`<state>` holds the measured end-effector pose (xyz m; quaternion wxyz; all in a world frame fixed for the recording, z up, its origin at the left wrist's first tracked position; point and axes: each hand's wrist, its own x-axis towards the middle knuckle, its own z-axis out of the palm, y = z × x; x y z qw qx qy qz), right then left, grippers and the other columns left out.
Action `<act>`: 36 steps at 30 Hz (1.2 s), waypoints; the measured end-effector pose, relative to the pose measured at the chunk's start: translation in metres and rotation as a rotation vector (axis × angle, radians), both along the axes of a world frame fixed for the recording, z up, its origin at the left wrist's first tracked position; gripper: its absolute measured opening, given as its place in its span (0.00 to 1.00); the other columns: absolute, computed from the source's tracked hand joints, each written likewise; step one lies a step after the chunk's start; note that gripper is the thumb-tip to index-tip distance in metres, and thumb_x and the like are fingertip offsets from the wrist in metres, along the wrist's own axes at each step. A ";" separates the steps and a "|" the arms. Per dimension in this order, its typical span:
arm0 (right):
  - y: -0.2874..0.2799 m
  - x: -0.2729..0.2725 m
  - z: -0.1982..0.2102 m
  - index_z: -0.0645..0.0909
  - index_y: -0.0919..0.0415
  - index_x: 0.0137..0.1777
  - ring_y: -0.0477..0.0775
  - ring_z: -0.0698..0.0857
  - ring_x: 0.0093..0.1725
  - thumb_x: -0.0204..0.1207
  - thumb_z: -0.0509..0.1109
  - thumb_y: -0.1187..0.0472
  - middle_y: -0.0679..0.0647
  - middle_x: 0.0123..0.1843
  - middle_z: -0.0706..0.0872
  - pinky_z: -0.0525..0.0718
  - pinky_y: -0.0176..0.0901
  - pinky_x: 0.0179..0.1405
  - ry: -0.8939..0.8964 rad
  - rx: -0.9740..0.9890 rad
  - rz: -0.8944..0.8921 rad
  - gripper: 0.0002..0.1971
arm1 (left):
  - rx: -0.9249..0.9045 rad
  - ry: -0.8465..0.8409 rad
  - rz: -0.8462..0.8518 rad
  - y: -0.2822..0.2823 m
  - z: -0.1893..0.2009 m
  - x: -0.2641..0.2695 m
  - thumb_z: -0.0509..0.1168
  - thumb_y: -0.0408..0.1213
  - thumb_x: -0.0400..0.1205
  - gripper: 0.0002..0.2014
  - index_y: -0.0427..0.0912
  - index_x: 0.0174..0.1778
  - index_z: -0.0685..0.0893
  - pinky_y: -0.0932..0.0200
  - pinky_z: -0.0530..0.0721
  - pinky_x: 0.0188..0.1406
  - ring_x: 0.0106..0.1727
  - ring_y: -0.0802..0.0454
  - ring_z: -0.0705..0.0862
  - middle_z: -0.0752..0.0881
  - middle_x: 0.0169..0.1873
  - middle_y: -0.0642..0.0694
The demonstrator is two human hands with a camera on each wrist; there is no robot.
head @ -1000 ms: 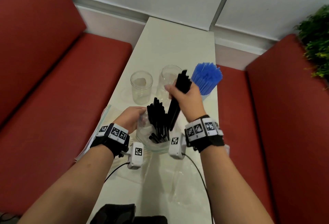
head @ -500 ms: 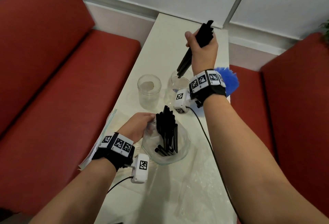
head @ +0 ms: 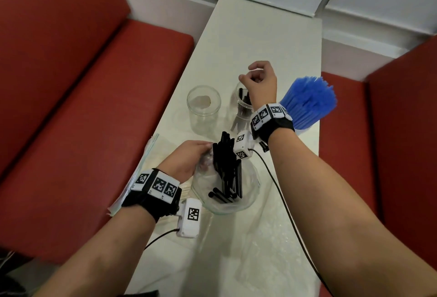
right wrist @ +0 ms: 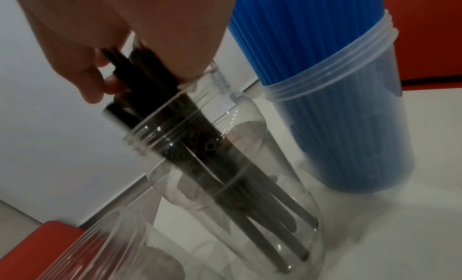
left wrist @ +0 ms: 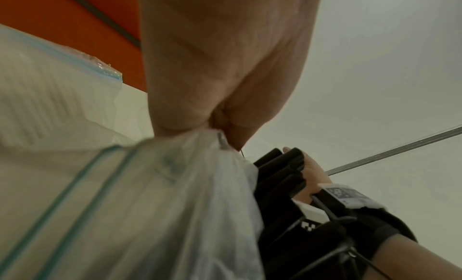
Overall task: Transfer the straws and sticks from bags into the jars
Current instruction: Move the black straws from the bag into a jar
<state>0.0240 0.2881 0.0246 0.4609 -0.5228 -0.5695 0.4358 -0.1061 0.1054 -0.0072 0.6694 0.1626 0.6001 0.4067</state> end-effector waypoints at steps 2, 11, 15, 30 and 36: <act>-0.002 0.000 0.003 0.81 0.56 0.49 0.44 0.79 0.32 0.72 0.74 0.70 0.47 0.33 0.83 0.81 0.39 0.41 -0.015 0.017 0.018 0.11 | 0.004 -0.005 -0.007 0.000 -0.001 -0.001 0.57 0.26 0.90 0.15 0.22 0.67 0.82 0.68 0.78 0.20 0.20 0.61 0.82 0.86 0.22 0.51; -0.050 0.031 0.034 0.86 0.56 0.58 0.47 0.88 0.59 0.80 0.68 0.67 0.49 0.54 0.91 0.85 0.50 0.68 -0.008 0.118 0.092 0.11 | -0.003 0.077 -0.002 -0.013 -0.002 -0.007 0.60 0.29 0.89 0.11 0.29 0.51 0.87 0.59 0.66 0.30 0.25 0.53 0.68 0.71 0.28 0.43; -0.102 0.058 0.026 0.80 0.55 0.54 0.55 0.89 0.46 0.76 0.64 0.70 0.59 0.46 0.88 0.89 0.53 0.54 0.070 -0.120 0.256 0.12 | -0.011 0.095 -0.002 -0.019 0.004 -0.001 0.59 0.29 0.89 0.14 0.37 0.37 0.80 0.58 0.64 0.30 0.24 0.53 0.67 0.70 0.27 0.43; -0.219 0.061 -0.051 0.76 0.60 0.72 0.60 0.85 0.64 0.73 0.75 0.68 0.59 0.64 0.87 0.79 0.42 0.58 -0.512 -0.272 0.423 0.27 | -0.025 0.036 0.012 -0.050 0.016 0.016 0.57 0.29 0.89 0.08 0.33 0.53 0.82 0.56 0.74 0.35 0.34 0.49 0.74 0.77 0.40 0.37; -0.220 0.065 -0.045 0.78 0.57 0.66 0.52 0.85 0.59 0.78 0.75 0.63 0.50 0.57 0.87 0.79 0.40 0.57 -0.342 -0.246 0.410 0.18 | -0.041 -0.011 0.064 -0.058 0.015 0.010 0.56 0.29 0.90 0.13 0.33 0.42 0.82 0.56 0.79 0.35 0.34 0.47 0.79 0.82 0.36 0.39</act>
